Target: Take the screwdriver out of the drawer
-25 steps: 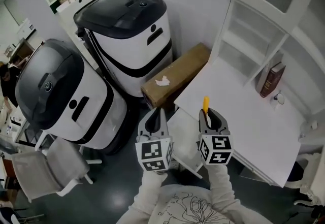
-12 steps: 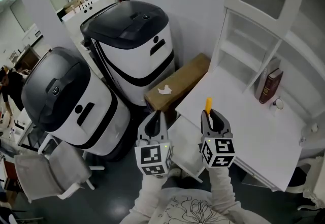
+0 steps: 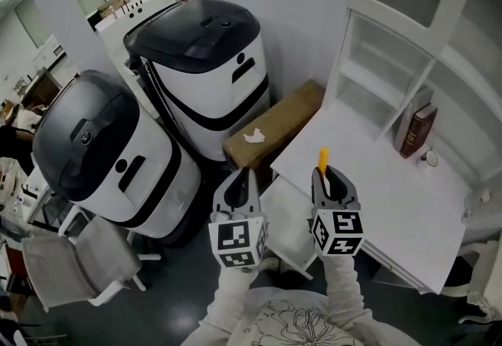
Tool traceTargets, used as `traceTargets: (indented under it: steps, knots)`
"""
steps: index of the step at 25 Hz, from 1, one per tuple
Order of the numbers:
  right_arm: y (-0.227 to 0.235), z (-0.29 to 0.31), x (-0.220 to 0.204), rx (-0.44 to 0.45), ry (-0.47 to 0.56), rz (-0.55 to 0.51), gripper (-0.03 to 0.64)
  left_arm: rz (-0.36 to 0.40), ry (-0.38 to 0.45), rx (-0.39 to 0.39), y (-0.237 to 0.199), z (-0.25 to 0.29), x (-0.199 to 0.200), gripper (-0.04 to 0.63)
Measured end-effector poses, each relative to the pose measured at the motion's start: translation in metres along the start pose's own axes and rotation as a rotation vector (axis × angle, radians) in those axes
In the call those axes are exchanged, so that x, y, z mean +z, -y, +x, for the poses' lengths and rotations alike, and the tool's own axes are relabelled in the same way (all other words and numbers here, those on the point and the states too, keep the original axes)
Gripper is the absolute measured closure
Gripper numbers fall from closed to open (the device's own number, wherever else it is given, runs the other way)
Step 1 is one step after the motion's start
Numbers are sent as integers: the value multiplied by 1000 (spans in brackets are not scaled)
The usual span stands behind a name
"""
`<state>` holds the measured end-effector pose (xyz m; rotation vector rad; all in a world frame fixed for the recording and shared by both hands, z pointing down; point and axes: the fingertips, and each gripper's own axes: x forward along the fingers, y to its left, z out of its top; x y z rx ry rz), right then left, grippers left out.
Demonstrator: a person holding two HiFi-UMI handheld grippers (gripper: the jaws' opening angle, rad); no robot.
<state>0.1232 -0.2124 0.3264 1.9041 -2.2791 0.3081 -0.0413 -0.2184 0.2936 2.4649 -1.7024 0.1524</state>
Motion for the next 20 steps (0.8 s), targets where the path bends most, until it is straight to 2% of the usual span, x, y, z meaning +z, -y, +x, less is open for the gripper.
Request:
traceTargets:
  steps: [20]
  knots:
    - [-3, 0, 0, -4, 4, 3, 541, 5, -2, -9, 0, -1, -2, 584]
